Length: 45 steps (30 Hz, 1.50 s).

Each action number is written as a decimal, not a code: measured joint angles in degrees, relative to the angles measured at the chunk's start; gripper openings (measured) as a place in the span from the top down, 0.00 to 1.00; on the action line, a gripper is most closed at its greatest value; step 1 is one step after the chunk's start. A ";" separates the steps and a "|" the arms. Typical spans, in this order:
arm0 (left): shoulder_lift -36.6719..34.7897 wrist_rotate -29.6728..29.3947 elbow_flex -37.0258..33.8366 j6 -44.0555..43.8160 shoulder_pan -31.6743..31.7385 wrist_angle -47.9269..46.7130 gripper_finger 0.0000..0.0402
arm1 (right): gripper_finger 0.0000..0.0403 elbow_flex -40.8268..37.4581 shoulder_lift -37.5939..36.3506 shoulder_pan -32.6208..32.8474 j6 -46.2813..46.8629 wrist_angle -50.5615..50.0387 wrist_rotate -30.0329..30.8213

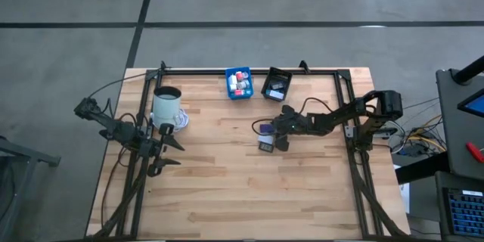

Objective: Pick & Place Office items
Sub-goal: Put the purple digital clock into the black basket

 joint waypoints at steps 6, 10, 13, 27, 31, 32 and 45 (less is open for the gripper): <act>0.00 0.00 0.01 0.00 -0.01 0.00 0.42 | 0.57 0.02 0.00 -0.02 0.02 0.00 0.02; 0.00 0.00 0.00 0.00 0.01 0.00 0.42 | 0.57 0.02 -0.24 -0.02 0.01 -0.03 0.03; 0.00 0.00 0.00 0.00 -0.01 0.00 0.42 | 0.57 0.02 -0.56 -0.03 -0.14 0.28 0.37; 0.00 0.00 0.00 0.00 0.00 0.00 0.42 | 0.57 0.17 -6.95 -0.09 -4.02 0.90 3.66; 0.00 0.00 0.00 0.00 0.01 0.00 0.42 | 0.56 0.17 -9.97 -0.07 -4.53 0.78 6.76; 0.00 0.00 0.00 0.00 -0.01 0.00 0.42 | 0.56 0.17 -10.85 -0.07 -4.53 0.66 7.52; 0.00 0.00 0.01 0.00 0.00 0.00 0.42 | 0.55 0.20 -24.34 -1.31 -5.76 -7.12 18.53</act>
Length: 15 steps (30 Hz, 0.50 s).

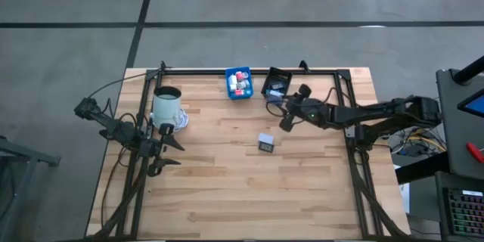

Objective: Pick & Place Office items
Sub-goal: Put the purple digital clock into the black basket

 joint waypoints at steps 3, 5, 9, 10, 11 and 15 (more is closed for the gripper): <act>0.00 0.00 0.00 0.00 0.01 0.00 0.42 | 0.55 0.00 -2.02 -2.10 0.24 -1.26 -0.02; 0.00 0.00 -0.01 0.00 0.01 0.00 0.42 | 0.55 0.00 -2.81 -3.66 0.22 -1.61 -0.04; 0.00 0.00 0.00 0.00 -0.01 -0.01 0.42 | 0.55 1.16 -3.01 -7.18 0.34 -4.31 -0.52; 0.00 0.00 -0.01 0.00 -0.01 0.00 0.42 | 0.55 2.05 -2.89 -7.99 0.31 -6.42 -0.60; 0.00 0.00 0.00 0.00 -0.01 -0.01 0.42 | 0.55 3.05 -2.66 -8.88 0.27 -8.66 -1.26; 0.00 0.00 -0.01 0.00 0.01 0.00 0.42 | 0.55 6.20 -1.77 -12.68 0.41 -15.78 -6.93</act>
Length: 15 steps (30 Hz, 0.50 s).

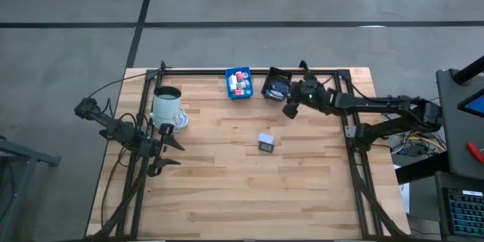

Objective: Pick & Place Office items
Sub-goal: Put the purple digital clock into the black basket

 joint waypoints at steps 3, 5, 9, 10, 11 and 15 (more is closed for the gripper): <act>0.00 0.00 0.00 0.00 -0.01 0.00 0.42 | 0.55 1.17 0.47 -2.75 -0.36 -0.34 -3.49; 0.00 0.00 0.00 0.00 -0.01 -0.02 0.42 | 0.55 1.62 1.05 -4.62 -1.12 -0.34 -5.83; 0.01 0.00 0.00 0.00 0.00 0.00 0.42 | 0.55 2.01 2.80 -9.04 -1.89 -0.33 -10.32; 0.00 0.00 0.00 0.00 0.00 0.00 0.42 | 0.55 2.21 3.55 -10.18 -1.77 -0.28 -11.54; 0.00 0.00 0.00 0.00 -0.02 -0.02 0.42 | 0.55 2.35 4.33 -11.23 -1.76 -0.38 -12.74; 0.00 0.00 0.00 0.00 -0.02 0.00 0.42 | 0.55 3.71 8.73 -13.75 -1.93 0.45 -15.85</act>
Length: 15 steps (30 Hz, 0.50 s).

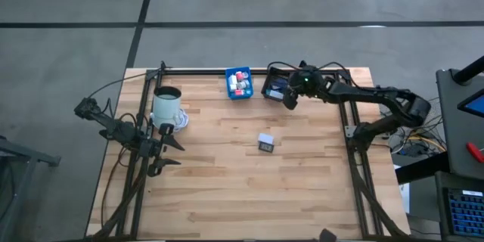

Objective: Pick & Place Office items
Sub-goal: Put the purple digital clock into the black basket

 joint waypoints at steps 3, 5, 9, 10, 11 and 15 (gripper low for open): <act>0.00 0.00 0.02 0.00 0.02 0.00 0.42 | 0.55 1.81 3.89 -0.89 -0.26 -0.06 -1.11; 0.00 0.00 0.00 0.00 0.01 0.00 0.42 | 0.55 3.20 6.45 -1.64 -1.03 -0.08 -2.40; 0.00 0.00 0.00 0.00 0.01 -0.01 0.42 | 0.55 6.09 11.30 -2.95 -1.57 -1.52 -4.96; 0.00 0.00 0.00 0.00 0.00 0.00 0.42 | 0.55 6.85 12.38 -3.19 -1.39 -2.43 -5.51; 0.00 0.00 0.00 0.00 0.01 -0.02 0.42 | 0.55 7.64 13.25 -3.49 -1.36 -3.60 -6.02; 0.00 0.00 0.01 0.00 0.01 -0.01 0.42 | 0.55 11.21 16.18 -4.27 -1.54 -8.19 -6.40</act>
